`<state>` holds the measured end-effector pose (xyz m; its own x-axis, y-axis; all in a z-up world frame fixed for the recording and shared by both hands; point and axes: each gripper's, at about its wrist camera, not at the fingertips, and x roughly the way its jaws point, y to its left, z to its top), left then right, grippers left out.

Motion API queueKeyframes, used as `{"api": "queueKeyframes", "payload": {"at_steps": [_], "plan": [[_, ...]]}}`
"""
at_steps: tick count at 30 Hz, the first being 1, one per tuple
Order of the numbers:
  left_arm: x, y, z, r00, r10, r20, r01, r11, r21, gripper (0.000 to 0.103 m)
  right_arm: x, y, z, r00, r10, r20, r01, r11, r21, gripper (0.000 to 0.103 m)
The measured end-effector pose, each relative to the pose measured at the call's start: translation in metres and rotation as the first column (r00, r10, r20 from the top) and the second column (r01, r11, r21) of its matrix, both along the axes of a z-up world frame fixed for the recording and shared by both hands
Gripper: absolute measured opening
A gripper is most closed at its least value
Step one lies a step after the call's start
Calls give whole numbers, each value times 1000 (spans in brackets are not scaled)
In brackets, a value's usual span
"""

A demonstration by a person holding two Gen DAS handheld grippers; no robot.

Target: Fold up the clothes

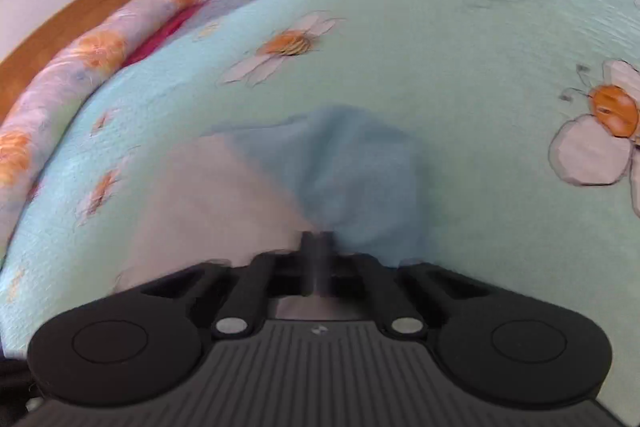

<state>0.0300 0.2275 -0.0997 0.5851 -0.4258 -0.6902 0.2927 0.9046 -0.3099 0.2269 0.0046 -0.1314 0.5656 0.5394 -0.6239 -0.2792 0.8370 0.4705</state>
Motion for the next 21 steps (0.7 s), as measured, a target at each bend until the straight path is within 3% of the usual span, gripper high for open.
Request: {"api": "queueKeyframes", "payload": {"at_steps": [1, 3, 5, 11, 12, 14, 17, 18, 21], "plan": [[0, 0, 0, 1000, -1, 2, 1, 1000, -2, 60, 2, -7, 7, 998, -60, 28, 60, 998, 12, 4], [1, 2, -1, 1000, -3, 1, 3, 1000, -17, 62, -4, -10, 24, 994, -69, 83, 65, 997, 53, 6], [4, 2, -3, 1000, -2, -1, 2, 1000, -24, 63, -13, 4, 34, 996, 4, 91, -10, 997, 71, 7], [7, -2, -3, 1000, -6, -4, 6, 1000, 4, 64, 17, 24, 35, 998, -30, 52, 31, 1000, -4, 5], [6, -2, 0, 1000, -6, -2, 6, 1000, 12, 60, 23, 27, 35, 998, -39, 45, 40, 999, -18, 0], [4, 3, 17, 999, 1, 37, -1, 1000, 15, 56, 34, 34, 34, 998, -56, 33, 57, 997, -45, 1], [19, 8, 40, 992, -2, 123, -2, 999, 34, 56, 21, 36, 50, 997, -7, 71, 9, 1000, -24, 11], [30, 9, 46, 989, -3, 146, -5, 999, 53, 50, 6, 36, 56, 996, 32, 84, -31, 999, -21, 24], [82, 10, 47, 988, 0, 155, -17, 994, 106, 41, -33, 40, 56, 989, 124, 83, -118, 990, -79, 28]]}}
